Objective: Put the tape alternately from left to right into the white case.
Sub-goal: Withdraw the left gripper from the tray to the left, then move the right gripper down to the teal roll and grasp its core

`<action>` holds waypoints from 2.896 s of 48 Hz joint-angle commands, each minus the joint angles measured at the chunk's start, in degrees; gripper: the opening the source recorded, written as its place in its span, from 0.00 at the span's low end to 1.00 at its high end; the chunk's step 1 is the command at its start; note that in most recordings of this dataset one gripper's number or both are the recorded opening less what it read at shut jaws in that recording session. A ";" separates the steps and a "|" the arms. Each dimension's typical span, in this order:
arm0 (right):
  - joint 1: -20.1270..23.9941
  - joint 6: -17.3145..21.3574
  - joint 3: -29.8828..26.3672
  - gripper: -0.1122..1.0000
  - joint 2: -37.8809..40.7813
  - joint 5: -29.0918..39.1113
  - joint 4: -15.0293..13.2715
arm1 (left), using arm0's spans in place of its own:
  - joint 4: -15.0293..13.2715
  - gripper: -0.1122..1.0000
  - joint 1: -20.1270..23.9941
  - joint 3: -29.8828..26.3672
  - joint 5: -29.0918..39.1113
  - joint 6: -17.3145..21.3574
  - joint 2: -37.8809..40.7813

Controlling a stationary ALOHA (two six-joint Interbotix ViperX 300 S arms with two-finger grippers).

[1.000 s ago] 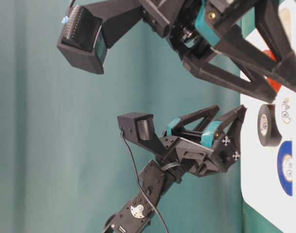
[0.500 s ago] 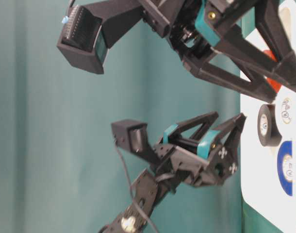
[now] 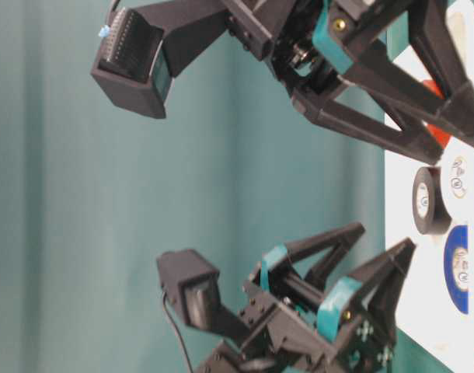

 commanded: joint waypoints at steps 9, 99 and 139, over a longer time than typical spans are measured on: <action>0.18 -0.09 -0.70 0.79 -0.79 -0.44 -0.18 | -0.18 0.76 -2.20 2.90 -0.18 -3.34 -4.13; 7.03 3.52 -0.70 0.79 -0.88 0.00 0.00 | -0.18 0.76 -16.52 11.16 5.01 -25.22 -11.87; 14.41 10.46 -4.04 0.79 7.21 1.76 0.00 | -0.18 0.76 -16.52 10.46 5.10 -26.19 -11.51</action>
